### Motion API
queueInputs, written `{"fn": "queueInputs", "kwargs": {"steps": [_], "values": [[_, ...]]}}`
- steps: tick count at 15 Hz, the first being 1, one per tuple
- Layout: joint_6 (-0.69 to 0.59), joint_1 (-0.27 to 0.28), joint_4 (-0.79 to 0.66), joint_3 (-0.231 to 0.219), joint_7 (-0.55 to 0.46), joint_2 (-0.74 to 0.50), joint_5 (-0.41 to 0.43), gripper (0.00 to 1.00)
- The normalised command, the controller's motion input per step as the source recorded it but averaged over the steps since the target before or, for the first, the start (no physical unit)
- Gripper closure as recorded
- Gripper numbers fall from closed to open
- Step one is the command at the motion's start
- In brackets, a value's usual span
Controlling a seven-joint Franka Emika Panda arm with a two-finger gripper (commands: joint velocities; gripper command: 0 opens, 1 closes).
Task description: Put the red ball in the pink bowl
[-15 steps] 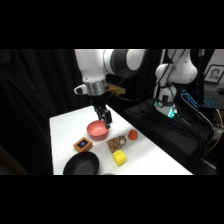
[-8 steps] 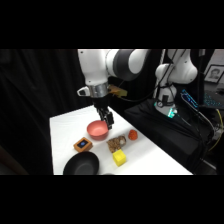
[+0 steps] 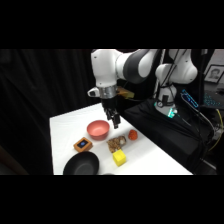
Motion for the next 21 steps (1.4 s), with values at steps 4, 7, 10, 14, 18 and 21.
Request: {"fn": "queueInputs", "kwargs": {"steps": [4, 7, 10, 14, 18, 21], "values": [[0.24, 0.021, -0.45, 0.015, 0.14, -0.37, 0.0, 0.0], [0.26, 0.02, -0.39, 0.022, 0.14, -0.29, -0.012, 0.0], [0.3, 0.025, -0.34, 0.03, 0.17, -0.19, -0.035, 0.0], [0.3, 0.04, -0.31, 0.035, 0.15, -0.14, -0.002, 0.0], [0.28, 0.048, -0.27, 0.03, 0.14, -0.11, 0.023, 0.0], [0.28, 0.054, -0.2, 0.035, 0.11, -0.01, 0.06, 0.0]]}}
